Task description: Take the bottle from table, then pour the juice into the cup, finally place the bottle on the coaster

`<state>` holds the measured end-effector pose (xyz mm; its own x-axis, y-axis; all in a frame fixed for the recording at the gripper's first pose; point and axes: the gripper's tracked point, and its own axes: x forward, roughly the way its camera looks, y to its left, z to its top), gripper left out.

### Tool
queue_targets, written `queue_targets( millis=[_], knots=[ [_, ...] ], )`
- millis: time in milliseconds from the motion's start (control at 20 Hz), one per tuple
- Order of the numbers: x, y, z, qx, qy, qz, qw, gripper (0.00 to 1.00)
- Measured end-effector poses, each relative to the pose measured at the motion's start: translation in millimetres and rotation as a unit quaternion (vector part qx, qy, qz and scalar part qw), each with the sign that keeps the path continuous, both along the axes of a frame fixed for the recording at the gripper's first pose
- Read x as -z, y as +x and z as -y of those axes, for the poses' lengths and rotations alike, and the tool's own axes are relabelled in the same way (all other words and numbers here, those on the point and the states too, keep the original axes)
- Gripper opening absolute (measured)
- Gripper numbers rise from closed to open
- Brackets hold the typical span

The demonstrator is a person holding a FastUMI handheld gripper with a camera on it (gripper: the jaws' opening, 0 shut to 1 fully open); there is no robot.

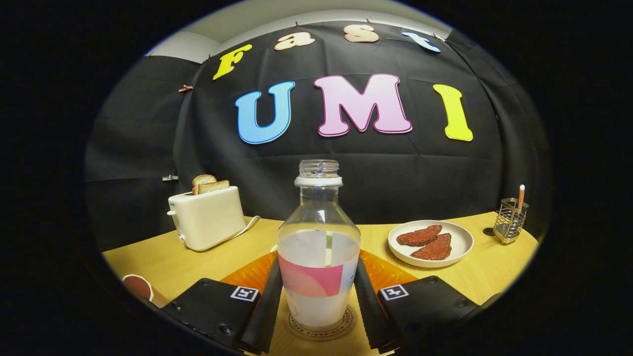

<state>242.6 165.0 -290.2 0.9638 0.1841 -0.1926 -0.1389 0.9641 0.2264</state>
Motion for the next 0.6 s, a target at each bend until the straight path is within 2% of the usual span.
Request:
queue_targets(
  millis=[600],
  knots=[
    [8.9,-2.4,3.1,0.006,0.009,-0.005,1.0,0.74]
  ],
)
